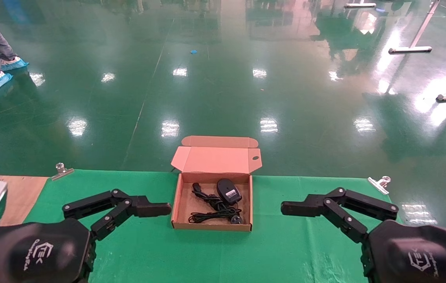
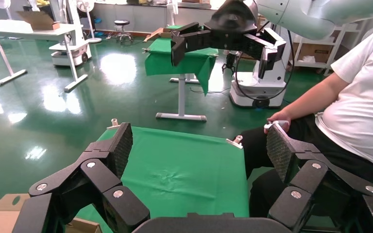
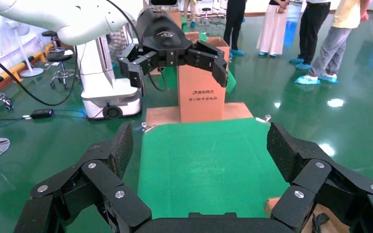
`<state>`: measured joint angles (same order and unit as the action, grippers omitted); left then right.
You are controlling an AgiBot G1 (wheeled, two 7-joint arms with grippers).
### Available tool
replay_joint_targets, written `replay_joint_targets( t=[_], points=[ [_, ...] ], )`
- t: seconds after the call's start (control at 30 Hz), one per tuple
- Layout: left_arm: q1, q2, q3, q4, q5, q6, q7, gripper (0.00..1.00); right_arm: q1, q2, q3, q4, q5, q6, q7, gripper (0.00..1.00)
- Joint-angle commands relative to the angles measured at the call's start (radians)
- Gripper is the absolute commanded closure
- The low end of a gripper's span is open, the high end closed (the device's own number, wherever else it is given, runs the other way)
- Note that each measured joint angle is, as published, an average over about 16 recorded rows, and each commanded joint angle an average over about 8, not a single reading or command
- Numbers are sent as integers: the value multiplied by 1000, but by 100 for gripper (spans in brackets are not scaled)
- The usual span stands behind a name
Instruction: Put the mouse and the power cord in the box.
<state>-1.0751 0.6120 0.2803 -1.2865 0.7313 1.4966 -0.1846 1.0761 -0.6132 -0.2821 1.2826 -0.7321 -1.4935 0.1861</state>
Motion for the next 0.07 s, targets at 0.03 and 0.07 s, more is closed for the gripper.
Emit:
replay_joint_targets(
  t=[0.03,0.07],
  points=[
    [12,-8,-12,-36,-5,0,-29,0,-19,24,36,21,24,-29,7,0],
    [13,-8,-13,-39,-6,0,-29,0,-21,26,39,23,27,-32,7,0]
  ],
)
